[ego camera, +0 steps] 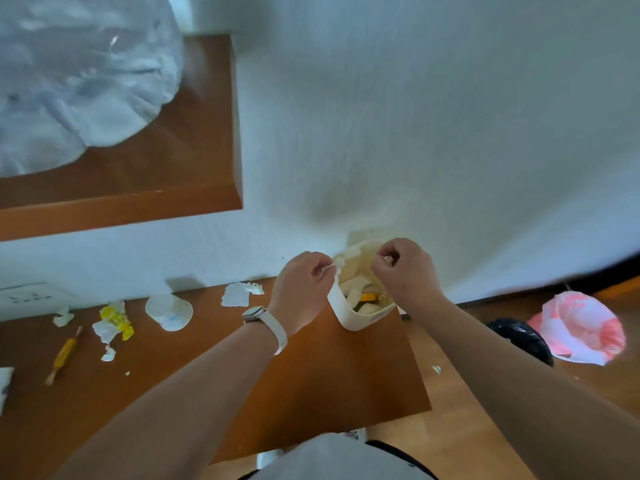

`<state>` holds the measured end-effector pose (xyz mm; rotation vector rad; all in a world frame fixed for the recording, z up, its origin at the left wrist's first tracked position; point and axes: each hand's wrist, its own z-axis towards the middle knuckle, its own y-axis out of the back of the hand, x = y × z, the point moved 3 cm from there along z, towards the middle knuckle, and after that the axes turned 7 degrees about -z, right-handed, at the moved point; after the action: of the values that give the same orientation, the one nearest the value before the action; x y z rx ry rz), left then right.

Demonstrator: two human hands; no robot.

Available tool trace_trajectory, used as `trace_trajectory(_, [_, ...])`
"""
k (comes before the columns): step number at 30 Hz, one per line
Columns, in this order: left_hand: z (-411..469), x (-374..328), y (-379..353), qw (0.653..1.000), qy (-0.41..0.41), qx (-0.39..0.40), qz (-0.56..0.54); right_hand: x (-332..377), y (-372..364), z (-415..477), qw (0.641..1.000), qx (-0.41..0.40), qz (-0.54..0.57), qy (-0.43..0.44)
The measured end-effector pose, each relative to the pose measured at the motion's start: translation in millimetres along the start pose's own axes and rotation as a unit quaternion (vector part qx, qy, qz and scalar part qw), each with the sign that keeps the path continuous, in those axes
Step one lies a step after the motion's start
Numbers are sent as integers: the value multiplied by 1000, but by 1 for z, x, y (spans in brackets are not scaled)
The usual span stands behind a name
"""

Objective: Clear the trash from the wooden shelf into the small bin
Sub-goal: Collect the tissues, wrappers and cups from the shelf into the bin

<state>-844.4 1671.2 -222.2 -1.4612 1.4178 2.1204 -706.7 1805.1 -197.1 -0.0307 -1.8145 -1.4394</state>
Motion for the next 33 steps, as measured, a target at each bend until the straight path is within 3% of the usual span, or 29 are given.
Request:
trace_trajectory(5, [15,-14,-25,999,-6,14,32,-15,-7,14,998,46,-31,0])
trace_trajectory(15, [4,-8,-33,994,13,11,107,-39,-19,24,959,92,-218,154])
trace_trajectory(23, [-22,8,-12,985,-2,27,170,-18,-27,10,926,105,-237,273])
trace_trajectory(33, [-71,76,48,968,49,36,245,50,-83,-32,877,138,-238,395])
